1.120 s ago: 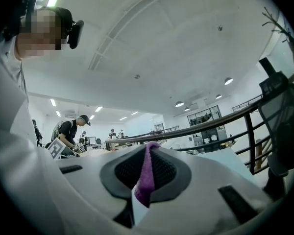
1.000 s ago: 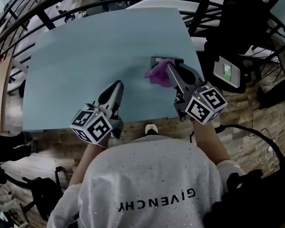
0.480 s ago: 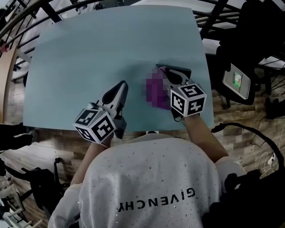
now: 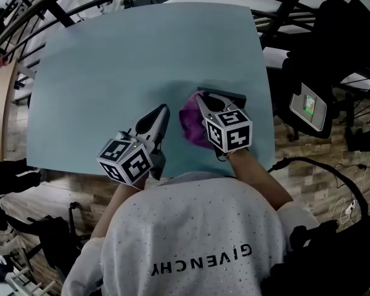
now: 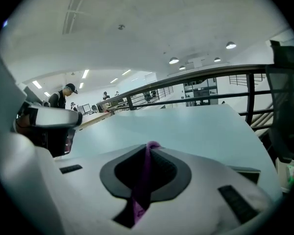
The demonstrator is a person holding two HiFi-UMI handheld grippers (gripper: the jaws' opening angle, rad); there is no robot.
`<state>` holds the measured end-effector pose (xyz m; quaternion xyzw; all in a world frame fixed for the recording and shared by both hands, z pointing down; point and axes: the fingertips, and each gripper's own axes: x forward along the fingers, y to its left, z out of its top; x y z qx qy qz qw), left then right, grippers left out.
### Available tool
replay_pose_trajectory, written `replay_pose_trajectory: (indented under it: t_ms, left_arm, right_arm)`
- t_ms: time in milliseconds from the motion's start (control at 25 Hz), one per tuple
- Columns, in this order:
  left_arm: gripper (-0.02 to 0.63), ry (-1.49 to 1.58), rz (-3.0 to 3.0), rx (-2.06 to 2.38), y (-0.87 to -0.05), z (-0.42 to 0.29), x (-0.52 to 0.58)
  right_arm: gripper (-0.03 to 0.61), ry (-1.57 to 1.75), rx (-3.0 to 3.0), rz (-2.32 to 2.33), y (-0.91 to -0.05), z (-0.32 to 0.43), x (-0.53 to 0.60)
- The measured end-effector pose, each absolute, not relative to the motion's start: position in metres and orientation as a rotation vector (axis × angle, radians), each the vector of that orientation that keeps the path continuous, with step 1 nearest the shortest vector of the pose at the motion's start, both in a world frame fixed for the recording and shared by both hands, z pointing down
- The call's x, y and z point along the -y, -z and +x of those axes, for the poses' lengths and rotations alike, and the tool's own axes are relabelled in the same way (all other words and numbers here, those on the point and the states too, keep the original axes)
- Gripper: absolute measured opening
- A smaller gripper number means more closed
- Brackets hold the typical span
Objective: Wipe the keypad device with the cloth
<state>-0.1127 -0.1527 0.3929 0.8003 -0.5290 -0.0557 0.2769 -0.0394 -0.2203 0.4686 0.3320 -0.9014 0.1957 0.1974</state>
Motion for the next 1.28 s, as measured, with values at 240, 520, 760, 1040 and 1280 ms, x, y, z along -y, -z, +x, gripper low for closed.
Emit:
replay_pose_trajectory:
  t_ms: [240, 520, 760, 1040, 1280]
  left_arm:
    - [0.000, 0.155, 2.126, 1.435, -0.396, -0.117, 0.162]
    - [0.000, 0.136, 2.146, 1.406, -0.398, -0.108, 0.164]
    - [0.000, 0.132, 2.171, 1.378, -0.394, -0.096, 0.164]
    - [0.000, 0.130, 2.197, 1.349, -0.393, -0.082, 0.165]
    - [0.000, 0.151, 2.201, 1.323, -0.392, -0.076, 0.166]
  right_arm:
    - [0.018, -0.551, 2.529, 0.910, -0.467, -0.033, 0.224]
    - [0.018, -0.570, 2.519, 0.982, -0.466, -0.010, 0.228]
    - [0.018, -0.546, 2.500, 1.046, -0.464, 0.013, 0.229]
    - [0.018, -0.543, 2.475, 1.106, -0.466, 0.038, 0.231]
    - [0.018, -0.529, 2.471, 1.129, -0.466, 0.054, 0.232]
